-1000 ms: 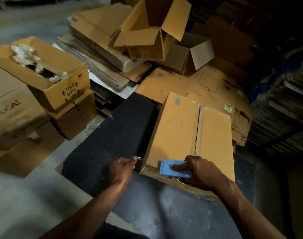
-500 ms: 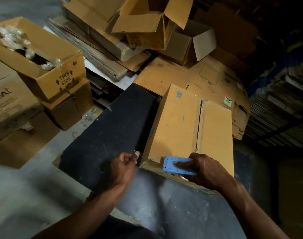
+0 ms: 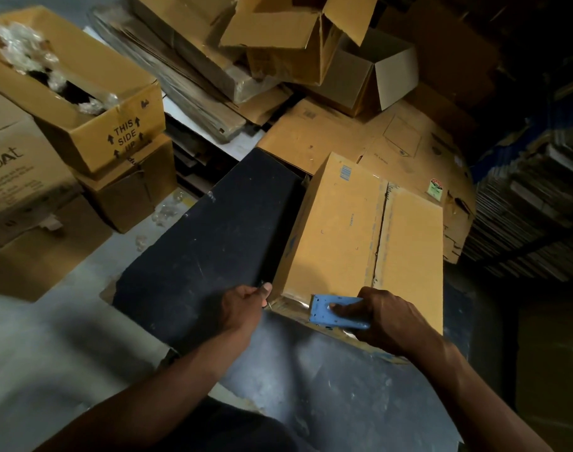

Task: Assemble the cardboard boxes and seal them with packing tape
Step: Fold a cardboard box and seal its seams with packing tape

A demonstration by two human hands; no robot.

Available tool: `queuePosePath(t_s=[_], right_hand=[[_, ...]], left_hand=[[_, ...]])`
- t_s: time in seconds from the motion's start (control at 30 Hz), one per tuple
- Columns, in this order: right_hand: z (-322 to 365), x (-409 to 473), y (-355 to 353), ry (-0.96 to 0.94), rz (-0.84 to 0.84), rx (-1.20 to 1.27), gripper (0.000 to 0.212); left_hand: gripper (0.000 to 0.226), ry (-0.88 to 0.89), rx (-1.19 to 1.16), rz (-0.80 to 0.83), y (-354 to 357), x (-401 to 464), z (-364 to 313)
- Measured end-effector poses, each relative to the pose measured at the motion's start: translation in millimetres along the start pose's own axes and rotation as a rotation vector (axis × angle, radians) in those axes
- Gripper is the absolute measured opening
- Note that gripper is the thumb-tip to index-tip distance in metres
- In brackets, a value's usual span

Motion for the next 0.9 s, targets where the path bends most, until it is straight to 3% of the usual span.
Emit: queuePosePath(t_s=[0.2,0.4,0.67,0.9], right_hand=[[-9,-15,1,-0.008,-0.034,0.057,0.060],[-4,-14,2,-0.006,-0.034,0.042,0.061],[1,-5,1,0.017,0.012,-0.014,0.066],[5,-3,0,0.016,0.020,-0.016,0.066]], left_hand=[[0.024,0.267,-0.044,-0.040,-14,-24,-19],[0.024,0.111,-0.059,-0.040,-10,-16,-12],[0.028,0.029,-0.014,-0.034,-1,6,4],[0.025,-0.201,-0.049,0.098,15,12,15]])
Point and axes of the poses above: each hand's wrist, its own x-axis towards the middle knuckle, its own y-axis out of the palm, z = x × y, the point moved 4 cm from there along x, towards the middle knuckle, and after that the axes turned 2 degrees about -z, right-handed, at the moved point
